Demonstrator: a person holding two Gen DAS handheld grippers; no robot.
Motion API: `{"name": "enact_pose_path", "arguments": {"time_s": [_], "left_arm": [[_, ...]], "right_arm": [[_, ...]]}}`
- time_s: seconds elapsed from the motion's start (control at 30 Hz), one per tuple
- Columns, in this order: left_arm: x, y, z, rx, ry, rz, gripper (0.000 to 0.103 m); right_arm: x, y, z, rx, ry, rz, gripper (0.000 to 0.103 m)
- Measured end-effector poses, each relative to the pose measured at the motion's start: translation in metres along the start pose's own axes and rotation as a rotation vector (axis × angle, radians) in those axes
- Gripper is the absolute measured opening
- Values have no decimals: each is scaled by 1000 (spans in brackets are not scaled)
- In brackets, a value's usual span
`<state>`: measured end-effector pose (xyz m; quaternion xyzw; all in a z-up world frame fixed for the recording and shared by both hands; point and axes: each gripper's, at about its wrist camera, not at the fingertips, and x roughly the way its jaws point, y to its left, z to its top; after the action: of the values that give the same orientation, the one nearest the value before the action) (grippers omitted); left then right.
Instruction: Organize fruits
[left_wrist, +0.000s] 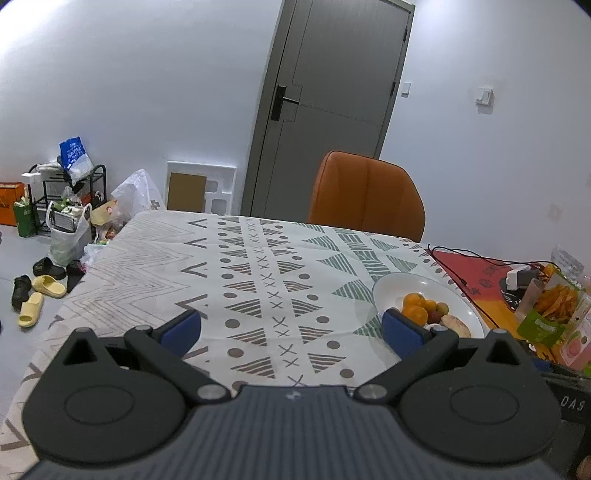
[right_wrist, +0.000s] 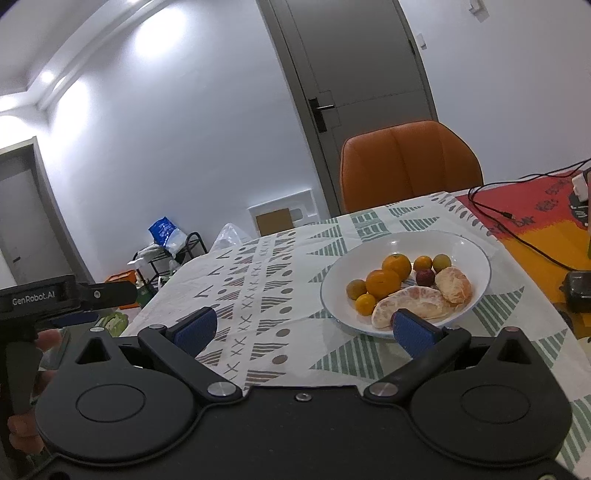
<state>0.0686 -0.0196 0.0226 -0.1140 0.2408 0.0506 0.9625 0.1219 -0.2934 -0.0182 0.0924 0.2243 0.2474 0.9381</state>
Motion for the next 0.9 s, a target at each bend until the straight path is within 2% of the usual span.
{"name": "enact_pose_path", "arguments": {"time_s": [0.3,0.5,0.57,0.7,0.9], "left_arm": [[-30,4,-5,48,-42,-12,103],[-50,2,-10,70,-59,8,103],[-58,-1,-13,92,-69,44,103],[-62,5,-16,71,-38,32,103],[-66,10,-21,76,-45,51,103]], "right_arm": [[-28,11,2,-43,-14,-5,103],[-47,24,1,-98,-24,3,103],[-52,27,-1,-101,-27,18,103],[-61,31,-4,-99,-31,35,103],[-70,30,-10,-68,-39,15,103]]}}
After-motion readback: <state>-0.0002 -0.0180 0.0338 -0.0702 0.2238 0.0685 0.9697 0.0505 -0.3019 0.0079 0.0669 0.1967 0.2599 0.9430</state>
